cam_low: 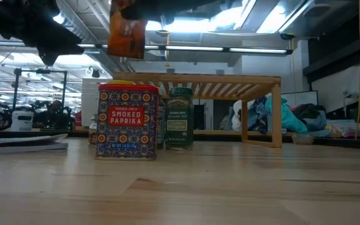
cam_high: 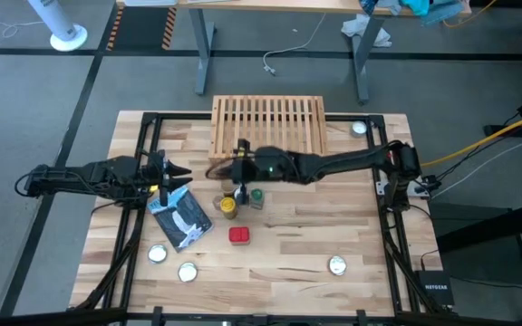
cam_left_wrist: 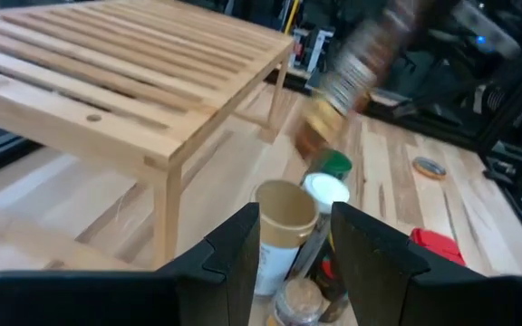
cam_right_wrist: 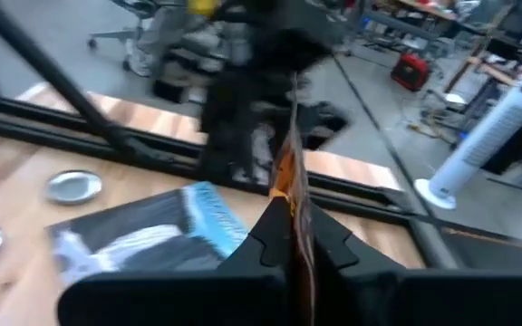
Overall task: Shelf spices
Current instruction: Put the brown seasoning bag on the shelf, then put the transparent seasoning bottle on the shelf
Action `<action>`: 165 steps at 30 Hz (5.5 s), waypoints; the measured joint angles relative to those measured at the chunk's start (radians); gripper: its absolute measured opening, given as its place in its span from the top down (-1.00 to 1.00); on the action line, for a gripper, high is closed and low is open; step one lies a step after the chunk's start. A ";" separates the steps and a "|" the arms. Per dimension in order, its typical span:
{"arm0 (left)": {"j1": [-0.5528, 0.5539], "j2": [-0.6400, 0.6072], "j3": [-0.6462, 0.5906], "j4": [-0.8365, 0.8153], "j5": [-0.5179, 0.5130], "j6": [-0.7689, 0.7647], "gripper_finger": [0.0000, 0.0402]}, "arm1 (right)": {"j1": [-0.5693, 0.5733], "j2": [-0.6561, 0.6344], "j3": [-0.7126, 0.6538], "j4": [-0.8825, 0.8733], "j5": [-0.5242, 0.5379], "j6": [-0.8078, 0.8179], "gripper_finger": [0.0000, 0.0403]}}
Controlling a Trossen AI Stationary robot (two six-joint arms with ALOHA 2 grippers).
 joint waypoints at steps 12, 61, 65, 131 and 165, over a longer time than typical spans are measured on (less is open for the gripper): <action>0.000 0.000 0.000 -0.018 0.000 0.004 0.35 | -0.183 0.000 0.044 0.006 -0.132 -0.005 0.97; 0.000 0.000 0.000 -0.289 0.000 0.004 0.35 | -0.490 0.156 0.184 0.000 -0.533 0.049 0.94; 0.000 0.000 0.000 -0.294 0.000 0.002 0.35 | -0.489 0.163 0.184 0.007 -0.525 0.045 0.89; 0.000 0.000 0.000 -0.294 0.000 0.001 0.35 | -0.240 -0.048 0.681 -1.019 -0.690 0.029 0.20; 0.001 0.018 -0.001 0.018 -0.033 -0.090 0.35 | 0.528 -0.261 0.681 -1.536 0.496 0.637 0.20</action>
